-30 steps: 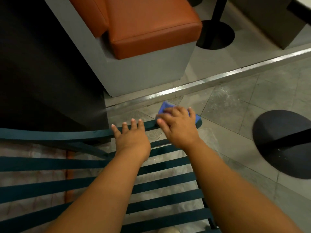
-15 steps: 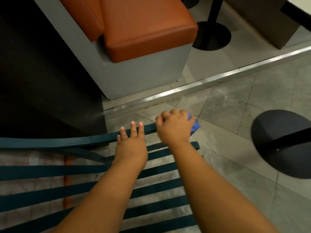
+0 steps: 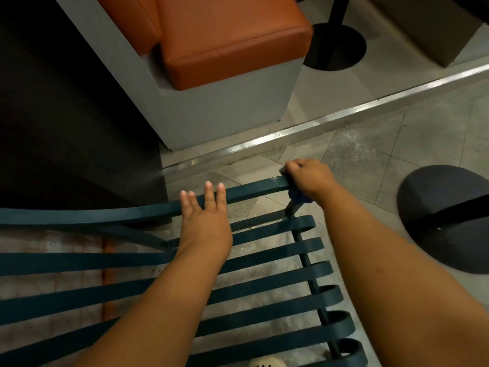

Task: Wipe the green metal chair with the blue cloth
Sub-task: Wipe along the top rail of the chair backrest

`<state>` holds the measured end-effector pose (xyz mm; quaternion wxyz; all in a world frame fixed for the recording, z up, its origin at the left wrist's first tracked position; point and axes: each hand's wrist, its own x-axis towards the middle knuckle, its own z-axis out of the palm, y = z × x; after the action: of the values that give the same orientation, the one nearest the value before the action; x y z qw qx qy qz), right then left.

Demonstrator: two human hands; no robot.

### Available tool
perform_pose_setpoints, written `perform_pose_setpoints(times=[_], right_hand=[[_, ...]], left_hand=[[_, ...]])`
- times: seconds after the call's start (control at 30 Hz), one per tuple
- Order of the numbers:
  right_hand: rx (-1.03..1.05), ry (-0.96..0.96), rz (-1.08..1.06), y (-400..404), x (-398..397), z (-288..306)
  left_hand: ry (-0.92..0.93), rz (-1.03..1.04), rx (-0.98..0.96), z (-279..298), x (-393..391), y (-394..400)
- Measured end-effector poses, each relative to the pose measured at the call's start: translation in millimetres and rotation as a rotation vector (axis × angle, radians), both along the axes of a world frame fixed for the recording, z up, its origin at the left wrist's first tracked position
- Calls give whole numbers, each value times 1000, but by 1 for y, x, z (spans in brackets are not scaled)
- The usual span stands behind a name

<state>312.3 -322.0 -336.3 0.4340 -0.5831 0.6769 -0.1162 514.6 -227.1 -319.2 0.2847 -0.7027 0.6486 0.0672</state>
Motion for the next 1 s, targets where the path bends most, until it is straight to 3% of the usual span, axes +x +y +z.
perform_pose_setpoints(times=[0.07,0.2,0.37,0.47,0.6,0.67,0.73,0.87,0.93,1.0], right_hand=[[-26,135,25,0,16,4],[-395,470,172,26,64,1],[-709,351,412,57,68,-21],[-740,308,392,60,48,-34],[-607,131,-211,45,44,-26],[-488,115,-366,40,53,-18],[-517,202,-257,46,68,-17],[-740,316,212,67,81,-23],[-745,334,229,63,71,-27],[-657,266,15,60,65,-31]], left_hand=[[26,11,0,-1,0,-1],[65,39,10,1,-2,-2],[107,52,-14,0,1,-1],[143,50,-5,0,5,-1],[136,35,2,0,7,-1],[139,32,2,0,7,-1],[151,33,-7,0,6,-1],[153,39,-13,2,7,0],[160,32,-14,2,8,-1],[160,24,-20,3,8,-1]])
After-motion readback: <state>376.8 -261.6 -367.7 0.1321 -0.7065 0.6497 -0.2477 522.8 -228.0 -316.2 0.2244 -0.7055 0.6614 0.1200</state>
